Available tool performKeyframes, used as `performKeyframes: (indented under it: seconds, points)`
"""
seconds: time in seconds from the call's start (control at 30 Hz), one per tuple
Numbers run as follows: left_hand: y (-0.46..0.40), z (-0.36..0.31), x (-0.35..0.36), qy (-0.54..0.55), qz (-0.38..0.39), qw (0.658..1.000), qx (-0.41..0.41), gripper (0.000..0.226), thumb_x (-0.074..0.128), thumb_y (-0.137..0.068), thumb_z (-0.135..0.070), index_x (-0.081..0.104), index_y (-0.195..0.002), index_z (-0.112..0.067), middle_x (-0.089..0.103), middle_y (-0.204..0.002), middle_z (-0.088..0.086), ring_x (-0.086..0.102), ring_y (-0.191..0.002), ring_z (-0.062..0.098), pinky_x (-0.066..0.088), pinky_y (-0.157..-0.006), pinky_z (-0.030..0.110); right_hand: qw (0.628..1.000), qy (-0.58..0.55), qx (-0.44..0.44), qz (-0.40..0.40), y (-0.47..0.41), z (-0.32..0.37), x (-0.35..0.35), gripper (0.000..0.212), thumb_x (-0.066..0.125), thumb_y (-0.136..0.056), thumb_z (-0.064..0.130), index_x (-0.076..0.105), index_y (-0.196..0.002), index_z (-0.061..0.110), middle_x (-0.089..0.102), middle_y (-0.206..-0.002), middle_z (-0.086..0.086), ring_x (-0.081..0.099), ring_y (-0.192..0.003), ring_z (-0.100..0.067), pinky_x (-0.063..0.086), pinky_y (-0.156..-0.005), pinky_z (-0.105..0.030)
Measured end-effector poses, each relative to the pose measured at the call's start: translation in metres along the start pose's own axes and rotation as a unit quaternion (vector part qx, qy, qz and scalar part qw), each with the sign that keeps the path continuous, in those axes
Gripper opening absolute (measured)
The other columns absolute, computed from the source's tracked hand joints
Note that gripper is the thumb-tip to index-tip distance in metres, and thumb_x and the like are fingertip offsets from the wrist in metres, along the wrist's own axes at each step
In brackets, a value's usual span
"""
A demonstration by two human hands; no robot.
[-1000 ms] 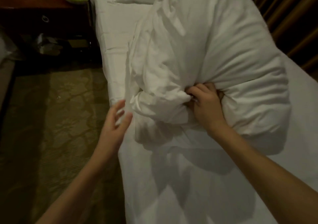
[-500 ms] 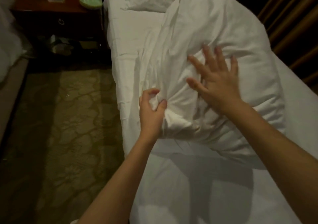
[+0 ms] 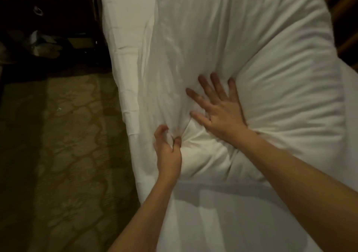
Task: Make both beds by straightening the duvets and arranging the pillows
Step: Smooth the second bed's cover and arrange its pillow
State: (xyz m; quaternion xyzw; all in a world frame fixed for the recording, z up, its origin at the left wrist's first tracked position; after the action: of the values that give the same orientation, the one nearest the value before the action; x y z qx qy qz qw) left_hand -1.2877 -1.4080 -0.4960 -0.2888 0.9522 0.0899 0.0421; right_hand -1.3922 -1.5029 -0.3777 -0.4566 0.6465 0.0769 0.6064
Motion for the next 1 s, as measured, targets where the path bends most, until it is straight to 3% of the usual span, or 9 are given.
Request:
performKeyframes:
  seconds: [0.1,0.2,0.3,0.43,0.53,0.63,0.73,0.83,1.0]
  points:
    - [0.001,-0.021,-0.01,-0.013,0.027,1.0,0.01,0.046,0.058,-0.09,-0.008,0.033,-0.119,-0.033,0.036,-0.126,-0.004,0.037,-0.125,0.022,0.03,-0.11,0.033,0.998,-0.013,0.033,0.051,-0.007,-0.005,-0.019,0.058,0.035,-0.091,0.057,0.041,-0.142,0.031,0.035,-0.152,-0.008,0.026,-0.141,-0.028,0.006,-0.111,-0.051]
    - [0.012,-0.065,-0.029,-0.132,0.006,0.99,0.04,0.057,0.06,-0.085,-0.002,0.038,-0.134,-0.02,0.025,-0.139,0.01,0.028,-0.127,0.028,0.02,-0.105,0.024,0.991,-0.047,0.081,0.091,0.0,-0.008,-0.053,0.058,0.031,-0.091,0.053,0.042,-0.143,0.028,0.037,-0.151,-0.007,0.036,-0.138,-0.028,0.008,-0.11,-0.045]
    - [0.032,-0.139,-0.036,-0.227,-0.013,0.952,0.205,0.066,0.049,-0.08,0.01,0.043,-0.138,-0.02,0.018,-0.145,0.014,0.022,-0.13,0.032,0.02,-0.114,0.04,0.992,-0.041,0.114,0.047,0.054,-0.016,-0.109,0.053,0.036,-0.093,0.048,0.05,-0.138,0.023,0.046,-0.144,-0.009,0.044,-0.133,-0.026,0.018,-0.109,-0.046]
    - [0.068,-0.203,0.017,-0.319,0.086,0.861,0.386,0.061,0.048,-0.075,-0.006,0.055,-0.132,-0.024,0.036,-0.148,0.015,0.026,-0.138,0.036,0.009,-0.112,0.06,0.97,-0.042,0.231,0.06,0.168,-0.048,-0.155,0.058,0.027,-0.095,0.06,0.033,-0.144,0.031,0.03,-0.154,-0.005,0.022,-0.142,-0.022,0.015,-0.111,-0.05]
    - [0.105,-0.21,0.085,-0.403,0.186,0.774,0.452,0.051,0.038,-0.087,-0.04,0.047,-0.138,-0.035,0.041,-0.148,0.009,0.029,-0.138,0.04,0.007,-0.104,0.07,0.903,-0.179,0.384,0.065,0.236,-0.084,-0.157,0.074,0.052,-0.082,0.062,0.013,-0.144,0.053,0.008,-0.158,0.01,0.009,-0.145,-0.016,0.021,-0.111,-0.054]
    - [0.105,-0.201,0.12,-0.475,0.218,0.72,0.456,0.06,0.02,-0.085,-0.066,0.015,-0.142,-0.048,0.019,-0.158,0.0,0.011,-0.145,0.034,-0.002,-0.102,0.072,0.791,-0.343,0.507,0.012,0.273,-0.102,-0.15,0.087,0.072,-0.074,0.048,0.011,-0.135,0.059,0.005,-0.158,0.014,0.012,-0.139,0.002,0.032,-0.109,-0.036]
    - [0.089,-0.189,0.124,-0.499,0.217,0.704,0.456,0.062,0.011,-0.082,-0.072,0.0,-0.14,-0.054,-0.002,-0.16,-0.007,-0.007,-0.147,0.027,-0.008,-0.102,0.071,0.765,-0.388,0.514,-0.022,0.273,-0.106,-0.135,0.089,0.078,-0.072,0.039,0.014,-0.131,0.06,0.019,-0.158,0.008,0.022,-0.139,-0.001,0.032,-0.107,-0.027]
    - [0.086,-0.182,0.124,-0.501,0.225,0.701,0.456,0.062,0.011,-0.083,-0.072,-0.002,-0.141,-0.055,-0.007,-0.16,-0.009,-0.012,-0.146,0.024,-0.01,-0.102,0.071,0.734,-0.398,0.543,-0.087,0.28,-0.114,-0.12,0.08,0.078,-0.072,0.039,0.028,-0.13,0.062,0.039,-0.149,0.01,0.043,-0.132,-0.013,0.043,-0.102,-0.033]
    - [0.083,-0.175,0.128,-0.491,0.231,0.714,0.442,0.061,0.014,-0.083,-0.072,-0.001,-0.141,-0.056,-0.006,-0.16,-0.011,-0.014,-0.146,0.02,-0.013,-0.103,0.069,0.695,-0.348,0.605,-0.174,0.296,-0.141,-0.114,0.039,0.073,-0.078,0.013,0.068,-0.113,0.028,0.07,-0.109,0.003,0.065,-0.091,-0.018,0.054,-0.079,-0.04]
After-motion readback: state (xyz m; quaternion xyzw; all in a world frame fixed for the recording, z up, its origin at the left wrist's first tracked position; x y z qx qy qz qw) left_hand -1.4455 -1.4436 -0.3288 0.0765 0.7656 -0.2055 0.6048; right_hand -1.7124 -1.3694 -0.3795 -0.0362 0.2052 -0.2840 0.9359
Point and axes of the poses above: each hand's wrist, its own y-axis away from the middle knuckle, its own x-axis out of the palm, z = x × y, the point moved 9 cm from there along -y, towards the middle knuckle
